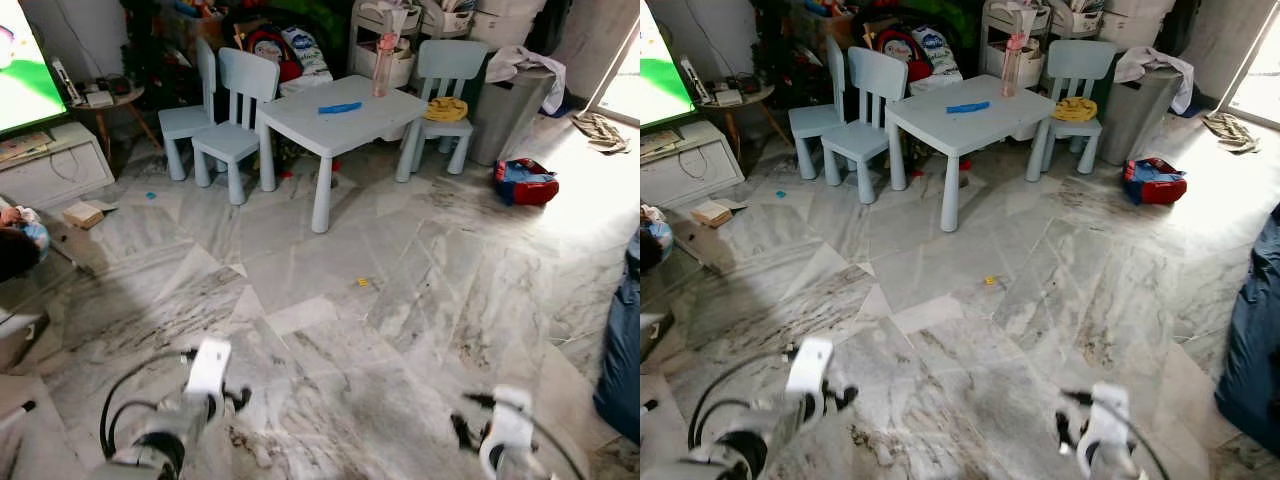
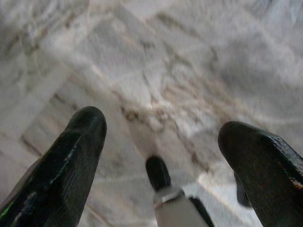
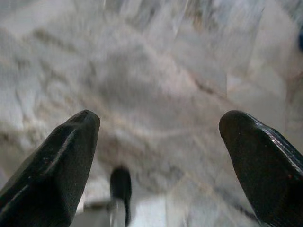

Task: Hang keys on a hook

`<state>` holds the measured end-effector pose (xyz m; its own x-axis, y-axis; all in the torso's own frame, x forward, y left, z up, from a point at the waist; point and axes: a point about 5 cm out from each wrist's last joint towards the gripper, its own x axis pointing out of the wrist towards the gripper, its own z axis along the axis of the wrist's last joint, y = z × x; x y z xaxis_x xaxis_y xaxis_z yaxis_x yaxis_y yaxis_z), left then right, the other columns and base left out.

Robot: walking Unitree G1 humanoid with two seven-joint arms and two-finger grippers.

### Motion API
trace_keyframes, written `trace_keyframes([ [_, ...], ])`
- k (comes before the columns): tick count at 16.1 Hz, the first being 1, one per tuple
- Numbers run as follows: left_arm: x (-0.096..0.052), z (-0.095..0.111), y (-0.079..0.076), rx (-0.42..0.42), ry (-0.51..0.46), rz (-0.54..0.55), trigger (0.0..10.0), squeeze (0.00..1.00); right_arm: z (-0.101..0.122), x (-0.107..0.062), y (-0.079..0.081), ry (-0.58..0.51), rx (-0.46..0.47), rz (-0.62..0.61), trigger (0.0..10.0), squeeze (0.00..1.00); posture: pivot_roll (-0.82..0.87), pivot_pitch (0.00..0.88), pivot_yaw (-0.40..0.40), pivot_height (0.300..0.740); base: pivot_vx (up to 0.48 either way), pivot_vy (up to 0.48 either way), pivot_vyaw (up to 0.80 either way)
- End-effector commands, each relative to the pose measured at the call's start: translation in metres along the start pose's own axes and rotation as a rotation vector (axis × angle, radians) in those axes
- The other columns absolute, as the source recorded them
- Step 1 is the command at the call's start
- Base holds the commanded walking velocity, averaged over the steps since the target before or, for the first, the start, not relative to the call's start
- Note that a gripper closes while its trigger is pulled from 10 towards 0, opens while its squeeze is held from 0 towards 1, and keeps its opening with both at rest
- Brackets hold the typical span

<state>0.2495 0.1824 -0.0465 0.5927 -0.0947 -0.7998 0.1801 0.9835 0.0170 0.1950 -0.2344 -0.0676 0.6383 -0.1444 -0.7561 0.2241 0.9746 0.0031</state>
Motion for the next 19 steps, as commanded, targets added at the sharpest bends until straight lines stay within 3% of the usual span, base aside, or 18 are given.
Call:
trace_keyframes([
  [1,0.000,-0.009,-0.001,0.010,0.028,0.004,10.0,0.00,-0.012,-0.001,0.003,0.054,-0.025,0.009,10.0,0.00,0.03,0.000,-0.077,0.740,0.000,0.000,0.00],
  [5,-0.007,-0.057,0.003,0.034,0.149,0.025,10.0,0.00,-0.040,-0.006,0.027,0.153,-0.055,0.087,10.0,0.00,0.04,0.000,-0.082,0.740,0.000,0.000,0.00],
  [9,-0.012,-0.081,0.002,0.036,0.209,0.017,10.0,0.00,-0.055,-0.010,0.038,0.192,-0.087,0.125,10.0,0.00,0.05,0.000,-0.093,0.740,0.000,0.000,0.00],
  [12,-0.009,-0.067,0.001,0.042,0.175,0.015,10.0,0.00,-0.055,-0.010,0.037,0.195,-0.092,0.125,10.0,0.00,0.05,0.000,-0.095,0.740,0.000,0.000,0.00],
  [14,-0.006,-0.056,-0.002,0.049,0.151,0.013,10.0,0.00,-0.057,-0.011,0.045,0.214,-0.096,0.185,10.0,0.00,0.05,0.000,-0.093,0.740,0.000,0.000,0.00],
  [15,-0.004,-0.049,-0.005,0.095,0.142,0.002,10.0,0.00,-0.062,-0.013,0.054,0.233,-0.150,0.234,10.0,0.00,0.05,0.000,-0.092,0.740,0.000,0.000,0.00],
  [19,-0.002,-0.040,-0.006,0.119,0.132,0.005,10.0,0.00,-0.062,-0.012,0.055,0.214,-0.141,0.192,10.0,0.00,0.05,0.000,-0.079,0.740,0.000,0.000,0.00],
])
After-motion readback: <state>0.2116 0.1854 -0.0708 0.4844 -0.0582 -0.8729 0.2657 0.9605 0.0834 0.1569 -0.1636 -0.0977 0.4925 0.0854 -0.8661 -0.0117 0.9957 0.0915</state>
